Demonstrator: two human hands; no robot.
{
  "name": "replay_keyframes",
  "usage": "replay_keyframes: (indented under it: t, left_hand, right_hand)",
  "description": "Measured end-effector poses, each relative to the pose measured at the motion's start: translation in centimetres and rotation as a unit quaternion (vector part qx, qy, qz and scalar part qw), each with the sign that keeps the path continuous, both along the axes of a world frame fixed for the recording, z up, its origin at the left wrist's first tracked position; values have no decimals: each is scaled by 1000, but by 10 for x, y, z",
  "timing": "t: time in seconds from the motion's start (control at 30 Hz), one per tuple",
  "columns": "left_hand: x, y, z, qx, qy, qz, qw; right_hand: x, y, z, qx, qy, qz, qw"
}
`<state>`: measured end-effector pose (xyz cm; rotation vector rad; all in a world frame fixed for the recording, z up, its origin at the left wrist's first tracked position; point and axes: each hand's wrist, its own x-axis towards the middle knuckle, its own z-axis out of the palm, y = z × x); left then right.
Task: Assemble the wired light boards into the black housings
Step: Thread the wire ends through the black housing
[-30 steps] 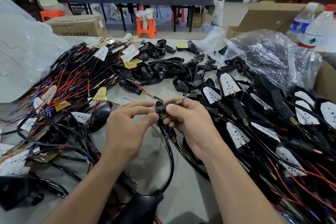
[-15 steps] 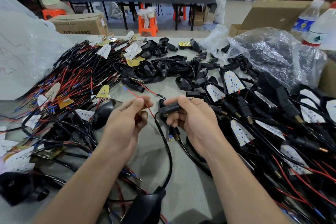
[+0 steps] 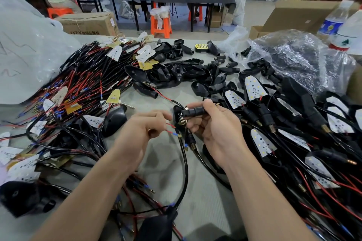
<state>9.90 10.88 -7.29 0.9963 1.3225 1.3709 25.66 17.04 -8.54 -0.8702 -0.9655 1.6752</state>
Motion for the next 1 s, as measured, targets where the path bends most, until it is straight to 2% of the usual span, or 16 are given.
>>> replay_keyframes:
  t: [0.13,0.27,0.37,0.67,0.83,1.0]
  left_hand:
    - [-3,2,-8,7,7,55,998]
    - [-1,5,-13,27,85,107,990]
    - [1,8,-18,34,97,141,985]
    - [3,10,-21,35,88,161,982]
    - [6,8,-19,55,179,187,964]
    - [4,8,-19,59,194,204,958]
  right_hand:
    - [1,0,-1,5,8,1,1000]
    - [1,1,-3,10,6,6,1000]
    - [1,2,-3,10,5,3,1000]
    - [1,2,-2,9,4,-5,1000]
    - [-1,1,-1,12,3,-12,1000]
    - [-1,1,2,6,22,-17,1000]
